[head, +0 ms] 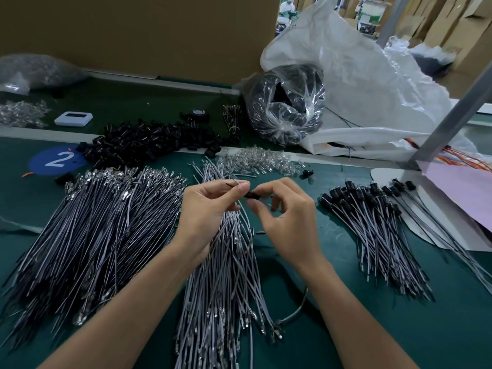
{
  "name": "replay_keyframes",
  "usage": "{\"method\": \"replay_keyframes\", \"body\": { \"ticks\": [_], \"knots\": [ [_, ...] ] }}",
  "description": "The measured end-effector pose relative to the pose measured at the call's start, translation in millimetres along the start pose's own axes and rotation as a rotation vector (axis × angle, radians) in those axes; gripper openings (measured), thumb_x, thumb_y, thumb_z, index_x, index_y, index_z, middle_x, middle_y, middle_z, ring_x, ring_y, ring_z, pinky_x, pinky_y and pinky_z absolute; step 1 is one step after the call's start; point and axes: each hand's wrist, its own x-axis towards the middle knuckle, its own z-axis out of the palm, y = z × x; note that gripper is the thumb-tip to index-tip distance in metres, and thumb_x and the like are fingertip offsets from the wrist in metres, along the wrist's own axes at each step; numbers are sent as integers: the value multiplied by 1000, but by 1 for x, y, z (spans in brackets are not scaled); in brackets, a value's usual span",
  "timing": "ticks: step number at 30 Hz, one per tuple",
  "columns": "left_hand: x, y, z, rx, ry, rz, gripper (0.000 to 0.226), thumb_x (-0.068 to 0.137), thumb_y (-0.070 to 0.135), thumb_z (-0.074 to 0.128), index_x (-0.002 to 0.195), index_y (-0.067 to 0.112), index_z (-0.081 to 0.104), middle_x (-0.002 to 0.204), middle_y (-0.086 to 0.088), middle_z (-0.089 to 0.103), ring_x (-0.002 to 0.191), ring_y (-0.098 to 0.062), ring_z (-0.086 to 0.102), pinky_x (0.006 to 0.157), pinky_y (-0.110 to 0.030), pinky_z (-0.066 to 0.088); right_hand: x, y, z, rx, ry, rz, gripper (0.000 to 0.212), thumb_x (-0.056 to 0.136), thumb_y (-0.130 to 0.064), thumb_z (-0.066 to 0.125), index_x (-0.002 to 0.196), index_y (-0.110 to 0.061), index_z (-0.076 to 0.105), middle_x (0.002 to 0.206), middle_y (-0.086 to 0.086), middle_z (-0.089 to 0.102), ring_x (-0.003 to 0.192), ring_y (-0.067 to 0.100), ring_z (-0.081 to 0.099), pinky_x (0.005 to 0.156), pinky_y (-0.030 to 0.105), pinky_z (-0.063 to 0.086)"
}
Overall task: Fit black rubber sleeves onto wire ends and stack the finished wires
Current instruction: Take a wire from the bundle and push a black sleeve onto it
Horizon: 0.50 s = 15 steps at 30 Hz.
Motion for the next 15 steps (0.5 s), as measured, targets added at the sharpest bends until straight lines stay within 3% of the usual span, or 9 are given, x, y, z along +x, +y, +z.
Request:
{"method": "replay_keyframes", "body": {
  "ticks": [5,8,15],
  "knots": [
    [6,16,-13,-137,167,34,15,69,21,73,81,13,74,78,-1,75,73,-12,70,65,-22,57,2,4,-6,-56,27,85,13,77,-9,80,85,-12,70,95,-9,63,80,10,58,74,4,35],
    [14,26,-31,-264,309,74,15,71,20,72,83,12,71,75,2,74,71,-11,71,65,-19,55,5,6,-9,-56,36,116,11,78,-9,79,84,-12,72,93,-11,66,84,3,59,77,3,36],
    [18,20,-31,-124,373,163,2,84,11,72,86,12,72,71,5,74,68,-9,69,66,-17,54,10,9,-17,106,15,256,9,78,-13,82,83,-15,75,76,-9,72,72,4,66,71,14,51]
  ]
}}
